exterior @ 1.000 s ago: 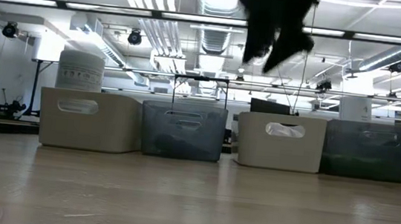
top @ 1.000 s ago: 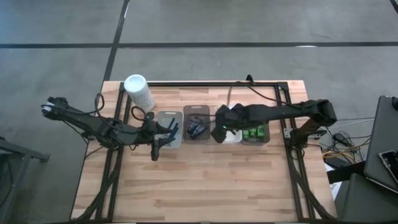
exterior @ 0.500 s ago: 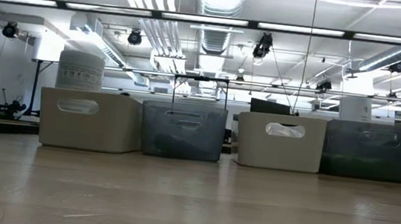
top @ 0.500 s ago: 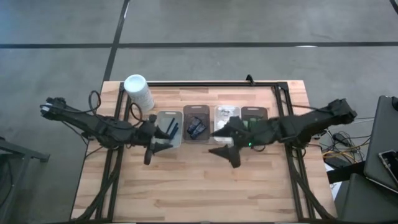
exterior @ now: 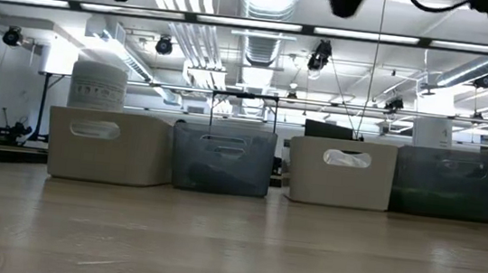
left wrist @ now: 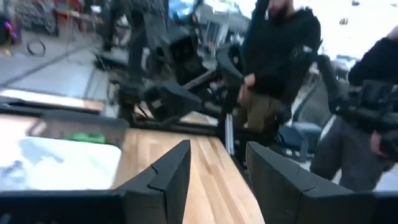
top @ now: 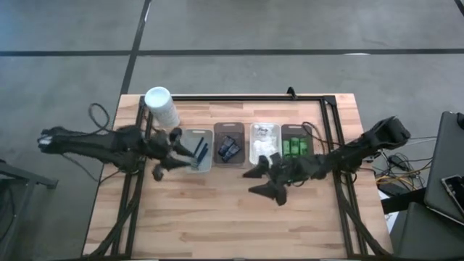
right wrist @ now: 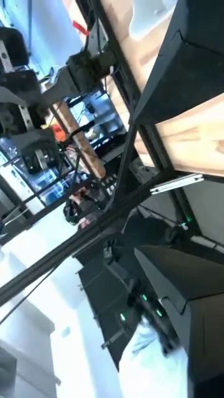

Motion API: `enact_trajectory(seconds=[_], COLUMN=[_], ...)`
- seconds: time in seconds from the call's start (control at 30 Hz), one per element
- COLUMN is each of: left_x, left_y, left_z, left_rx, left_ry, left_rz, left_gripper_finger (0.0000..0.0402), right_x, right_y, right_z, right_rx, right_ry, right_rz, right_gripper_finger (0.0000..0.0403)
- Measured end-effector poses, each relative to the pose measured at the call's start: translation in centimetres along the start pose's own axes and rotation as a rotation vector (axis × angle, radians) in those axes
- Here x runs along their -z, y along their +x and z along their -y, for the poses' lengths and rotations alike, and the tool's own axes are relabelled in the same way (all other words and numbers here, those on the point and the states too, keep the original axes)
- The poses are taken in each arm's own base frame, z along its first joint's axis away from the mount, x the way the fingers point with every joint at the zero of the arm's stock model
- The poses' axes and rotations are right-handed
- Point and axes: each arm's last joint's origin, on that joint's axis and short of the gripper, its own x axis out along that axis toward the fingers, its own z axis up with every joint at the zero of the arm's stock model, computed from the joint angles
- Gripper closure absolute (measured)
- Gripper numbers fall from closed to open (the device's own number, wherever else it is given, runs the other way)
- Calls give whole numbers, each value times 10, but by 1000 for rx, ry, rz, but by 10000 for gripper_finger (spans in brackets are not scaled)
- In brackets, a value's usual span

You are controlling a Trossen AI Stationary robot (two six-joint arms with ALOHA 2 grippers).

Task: Pick & Place Travel size toiletries
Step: Return to Home Position

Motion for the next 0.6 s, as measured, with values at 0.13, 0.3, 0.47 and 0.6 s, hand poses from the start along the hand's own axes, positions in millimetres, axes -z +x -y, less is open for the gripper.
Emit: enact_trajectory(seconds=[0.13,0.3,0.47,0.6], left_x=[4,26,48,63], left_y=[-29,-53,-66,-73], left_z=[-11,-17,-19,-22], left_rx=[-41,-82,-84,-126], left_ry=[12,-2,-6,-40], left_rz=[92,146,182,208], left_gripper_finger=[241,241,241,241], right_x=[-11,-18,-14,-10], right_y=[-33,-81,-122,-149], right_z=[3,9,21,27], right_rx=[-3,2,88,71], right_ry=[-22,-75,-81,-110], right_rz=[35,76,76,115], right_gripper_finger=[66,48,40,39])
